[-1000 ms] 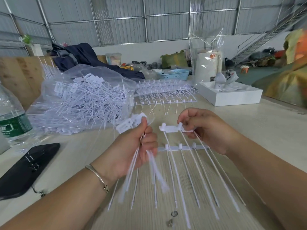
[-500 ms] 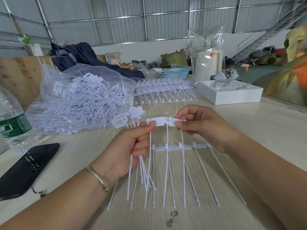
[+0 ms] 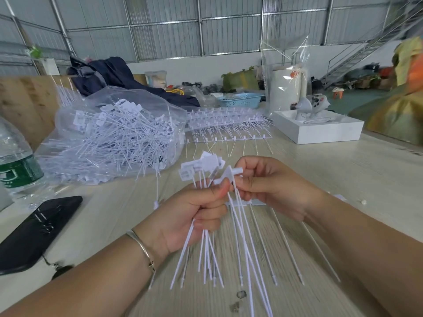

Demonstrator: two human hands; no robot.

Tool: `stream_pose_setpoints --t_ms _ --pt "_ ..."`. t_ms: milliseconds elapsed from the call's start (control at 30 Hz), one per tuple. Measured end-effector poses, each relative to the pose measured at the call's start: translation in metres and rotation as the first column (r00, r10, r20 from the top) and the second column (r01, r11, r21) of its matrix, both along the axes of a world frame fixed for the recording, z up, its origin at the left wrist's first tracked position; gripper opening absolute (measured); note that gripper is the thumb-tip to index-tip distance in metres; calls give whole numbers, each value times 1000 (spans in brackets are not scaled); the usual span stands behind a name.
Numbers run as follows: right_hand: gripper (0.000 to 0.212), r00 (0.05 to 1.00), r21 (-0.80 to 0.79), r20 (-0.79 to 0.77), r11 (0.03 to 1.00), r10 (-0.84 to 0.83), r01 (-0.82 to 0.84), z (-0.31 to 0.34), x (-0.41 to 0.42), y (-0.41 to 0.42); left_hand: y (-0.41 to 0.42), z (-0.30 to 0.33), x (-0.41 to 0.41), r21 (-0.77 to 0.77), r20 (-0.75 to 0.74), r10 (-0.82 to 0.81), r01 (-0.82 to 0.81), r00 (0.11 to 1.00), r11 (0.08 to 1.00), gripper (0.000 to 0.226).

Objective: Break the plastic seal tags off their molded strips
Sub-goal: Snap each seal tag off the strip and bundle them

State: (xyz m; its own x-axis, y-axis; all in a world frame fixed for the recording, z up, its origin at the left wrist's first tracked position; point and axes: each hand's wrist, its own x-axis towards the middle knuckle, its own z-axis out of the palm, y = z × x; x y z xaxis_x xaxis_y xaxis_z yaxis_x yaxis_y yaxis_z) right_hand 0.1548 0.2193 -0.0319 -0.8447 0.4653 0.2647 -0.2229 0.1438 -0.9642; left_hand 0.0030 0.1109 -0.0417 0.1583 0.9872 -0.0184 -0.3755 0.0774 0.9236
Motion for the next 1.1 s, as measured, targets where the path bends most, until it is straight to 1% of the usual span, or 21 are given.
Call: stream_pose_setpoints --t_ms 67,133,200,267,333,433,500,600,700,767,1000,1100 --pt "26 1000 4 1 1000 -9 9 0 0 -1 0 -1 1 5 -18 -14 14 1000 1000 28" --pt "31 1000 13 4 1000 -18 18 0 1 -1 -1 0 0 11 -9 -19 19 1000 1000 27" --pt "35 999 16 -3 999 -37 37 2 1 1 0 2 -3 18 66 10 -11 998 1000 26" --pt "26 996 36 -41 996 -79 81 4 1 3 2 4 -8 16 164 67 -70 984 997 30" --pt "19 986 58 -81 987 -147 152 4 2 6 4 6 -10 29 197 132 -140 972 990 31" --pt "24 968 79 -98 968 -230 238 2 2 10 6 6 -10 45 139 265 -273 954 961 23" --pt "24 966 85 -87 964 -243 251 1 2 12 7 4 -8 31 79 324 -327 943 944 18" --pt "20 967 65 -87 967 -241 247 0 3 16 8 2 -6 35 -40 368 -366 929 930 17" --pt "21 967 62 -81 967 -241 246 1 5 20 7 2 -6 43 -88 407 -405 909 913 17" --pt "23 972 54 -68 972 -224 228 1 7 21 7 2 -6 37 -107 433 -431 895 902 21" --pt "28 986 55 30 985 -165 163 6 14 23 4 4 -5 54 -212 418 -416 883 908 15" --pt "21 986 45 50 986 -161 159 9 17 22 4 6 -6 52 -224 361 -358 906 932 16"
